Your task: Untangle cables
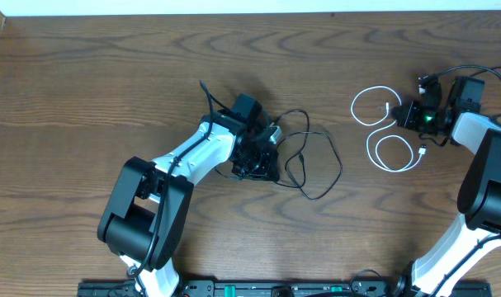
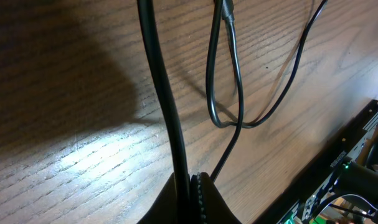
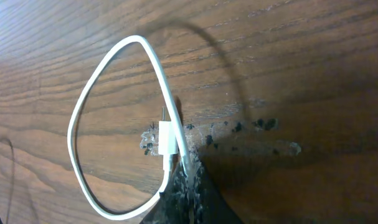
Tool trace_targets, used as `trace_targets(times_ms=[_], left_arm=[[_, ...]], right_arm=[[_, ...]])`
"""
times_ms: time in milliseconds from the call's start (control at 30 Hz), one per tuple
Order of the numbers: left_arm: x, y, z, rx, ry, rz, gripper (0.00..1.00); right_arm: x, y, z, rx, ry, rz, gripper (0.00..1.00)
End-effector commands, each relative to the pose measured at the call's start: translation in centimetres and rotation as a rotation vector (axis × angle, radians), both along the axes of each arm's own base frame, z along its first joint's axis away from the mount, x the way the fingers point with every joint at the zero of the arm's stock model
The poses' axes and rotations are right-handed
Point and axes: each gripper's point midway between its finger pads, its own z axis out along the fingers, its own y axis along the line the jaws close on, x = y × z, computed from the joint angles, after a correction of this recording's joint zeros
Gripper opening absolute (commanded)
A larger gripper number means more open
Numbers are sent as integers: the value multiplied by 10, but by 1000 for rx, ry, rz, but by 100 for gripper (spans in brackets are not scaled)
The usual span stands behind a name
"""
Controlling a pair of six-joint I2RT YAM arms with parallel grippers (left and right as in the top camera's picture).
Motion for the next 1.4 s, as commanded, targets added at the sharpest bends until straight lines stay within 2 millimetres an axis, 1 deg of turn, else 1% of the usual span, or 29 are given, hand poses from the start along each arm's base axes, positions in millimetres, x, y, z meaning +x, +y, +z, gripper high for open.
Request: trace_targets(times_ms=[0,67,167,200,233,300,333,400,467,533,633,767,867,1000,1133,1167,1233,1267,1300,1333,1367], left_arm=[[-3,3,-4,15,10,2,7],[-3,3,-4,15,9,2,8],[-3,3,-4,15,9,2,7],[-3,3,-4,15,9,2,7],[-3,3,-4,15,9,2,7],[-3,3,-4,15,10,2,7],[-3,3,-4,15,10,2,8],[-3,3,-4,15,10,2,7],[-3,3,-4,15,10,2,8],[-3,3,-4,15,10,2,7],[-3,3,-4,15,10,2,8],[-3,3,-4,16,12,5,8],[-3,3,-4,15,12,5,7],[-3,3,-4,15,11,5,7],[-3,3,-4,15,11,4,7],[-3,3,-4,16,12,5,7],[-3,2,-4,14,11,5,8],[-2,2,-3,12,9,6,7],[-1,-1,-2,-2,7,5,8],[0,-4,0,-18,-2,1,7],[2,-6,3,-23,-16,-3,8]], right_arm=[[-4,-20,11,-85,13,-67,1],[-2,-40,33,-159,-25,-119,1],[-2,-79,78,-311,-91,-243,1],[-6,-97,96,-370,-107,-312,1],[-11,-115,114,-429,-121,-388,1],[-25,-143,145,-530,-147,-512,1],[-34,-160,164,-595,-163,-582,1],[-54,-189,194,-705,-182,-712,1],[-71,-212,217,-786,-199,-824,1],[-84,-229,233,-825,-218,-894,1],[-96,-246,239,-840,-221,-941,1],[-111,-266,237,-850,-198,-993,1],[-117,-278,238,-852,-203,-1023,1],[-118,-285,243,-831,-239,-1027,1],[-113,-283,242,-801,-261,-998,1],[-110,-280,242,-785,-271,-980,3],[-99,-271,240,-733,-302,-920,34],[-92,-264,240,-699,-322,-882,45],[-84,-254,238,-649,-349,-824,51],[-75,-241,238,-594,-378,-762,53],[-68,-231,238,-548,-401,-710,54]])
